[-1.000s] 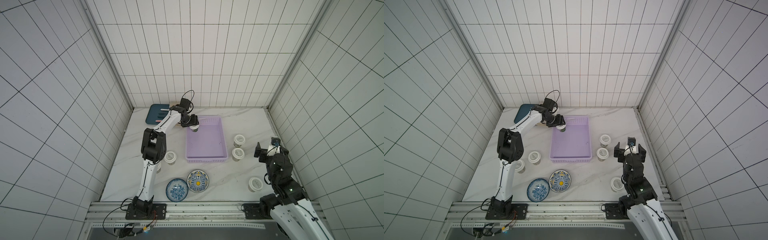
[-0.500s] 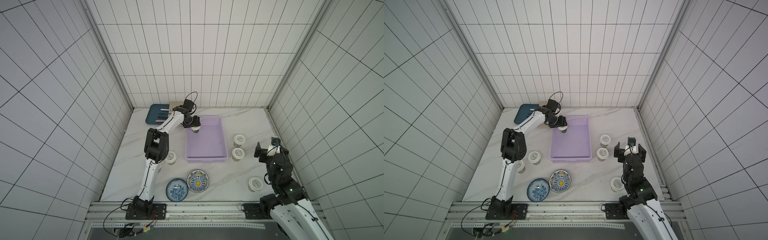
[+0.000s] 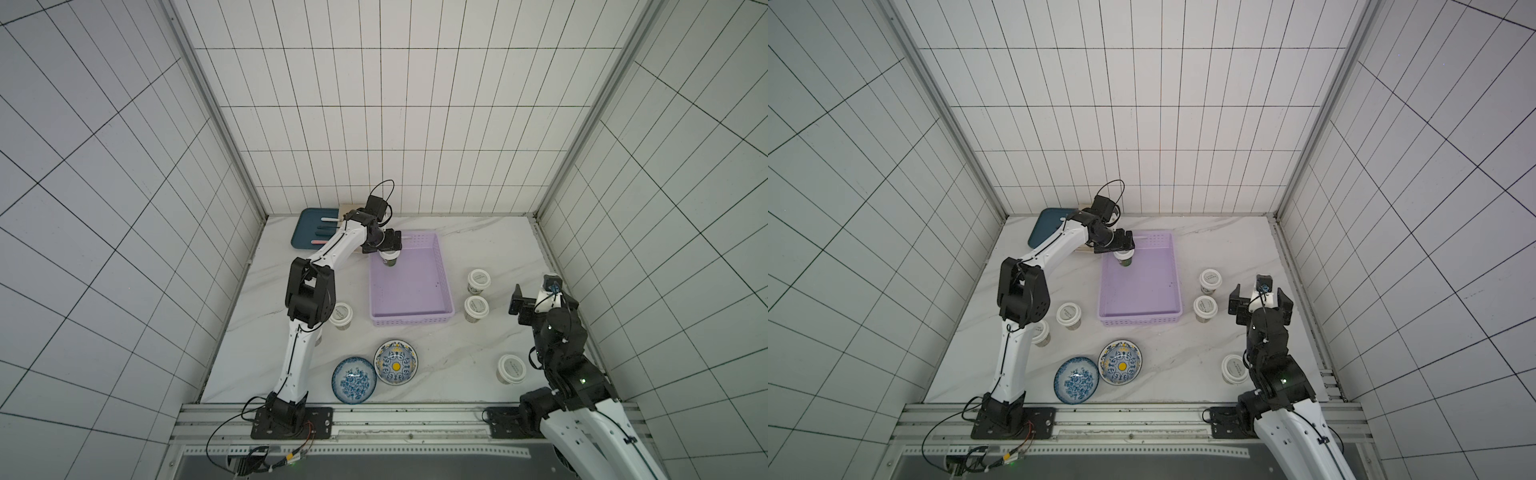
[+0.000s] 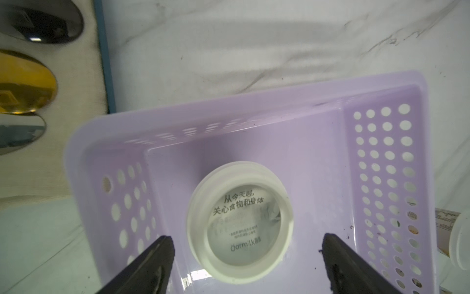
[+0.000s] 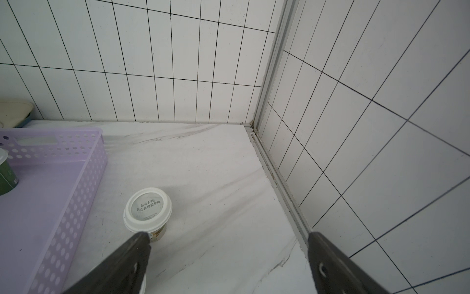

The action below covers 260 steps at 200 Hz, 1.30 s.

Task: Put the yogurt in the basket
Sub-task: Place the yogurt in the basket, then pick up the yogurt from the center of the board.

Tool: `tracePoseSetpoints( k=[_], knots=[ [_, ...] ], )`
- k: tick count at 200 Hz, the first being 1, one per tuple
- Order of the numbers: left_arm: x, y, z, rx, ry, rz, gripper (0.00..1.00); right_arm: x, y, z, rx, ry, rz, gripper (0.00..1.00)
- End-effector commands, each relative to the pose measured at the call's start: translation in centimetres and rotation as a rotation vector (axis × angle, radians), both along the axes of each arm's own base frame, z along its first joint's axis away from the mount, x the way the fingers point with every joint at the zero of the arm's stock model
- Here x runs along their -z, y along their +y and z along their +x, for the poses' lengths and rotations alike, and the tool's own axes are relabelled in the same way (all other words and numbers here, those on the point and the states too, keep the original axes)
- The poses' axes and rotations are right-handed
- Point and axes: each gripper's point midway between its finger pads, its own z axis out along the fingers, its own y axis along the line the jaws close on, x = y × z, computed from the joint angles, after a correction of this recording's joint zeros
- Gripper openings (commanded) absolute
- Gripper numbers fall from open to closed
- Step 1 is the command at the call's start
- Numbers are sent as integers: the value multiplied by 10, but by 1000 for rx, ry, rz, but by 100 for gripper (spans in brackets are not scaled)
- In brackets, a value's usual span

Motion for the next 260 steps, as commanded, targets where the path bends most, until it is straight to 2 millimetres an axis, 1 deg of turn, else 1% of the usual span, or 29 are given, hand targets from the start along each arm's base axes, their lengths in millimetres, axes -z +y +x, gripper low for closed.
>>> tracePoseSetpoints(
  k=[1,20,27,53,75,78,85,88,99,131,147,161,177,180,192,207,224,240,260],
  knots=[
    [-47,1,-3,-1,-95,-17,96,2,-2,0,7,-11,1,99],
    [-62,5,-7,1,-123,-18,97,3,-3,0,12,-10,0,99],
    [-64,6,-10,1,-127,-11,97,3,-5,0,21,-6,-6,99],
    [-79,17,-19,-13,-148,-23,98,1,-1,0,-1,-12,6,99],
    [-96,29,-31,-15,-197,-3,98,2,-3,1,14,4,-3,99],
    [-99,31,-32,-16,-207,-6,98,2,-3,1,16,5,-4,99],
    [-100,36,-37,-23,-208,-12,98,0,-3,1,15,4,-1,99],
    [-105,38,-39,-27,-214,-21,98,0,-2,2,11,3,0,99],
    [-108,45,-46,-33,-216,-38,98,-3,0,2,-2,2,8,99],
    [-122,71,-67,-48,-278,-25,98,-3,2,5,0,54,16,99],
    [-127,85,-76,-69,-301,-38,98,-8,8,8,-24,62,28,99],
    [-134,96,-85,-69,-333,-35,98,-7,10,11,-20,99,39,99],
    [-136,111,-96,-81,-364,-19,98,-7,12,17,-9,149,66,99],
    [-136,114,-98,-83,-369,-16,98,-4,14,18,-13,164,67,99],
    [-136,125,-105,-99,-384,-16,98,-4,23,24,-41,197,81,99],
    [-137,135,-114,-111,-394,-38,98,-6,27,29,-33,237,119,99],
    [-136,147,-123,-122,-415,-40,98,-2,34,38,-31,305,173,99],
    [-135,155,-133,-118,-442,-27,98,3,50,48,-86,371,203,99],
    [-133,163,-144,-107,-462,-56,98,12,57,58,-86,452,259,99]
  ],
)
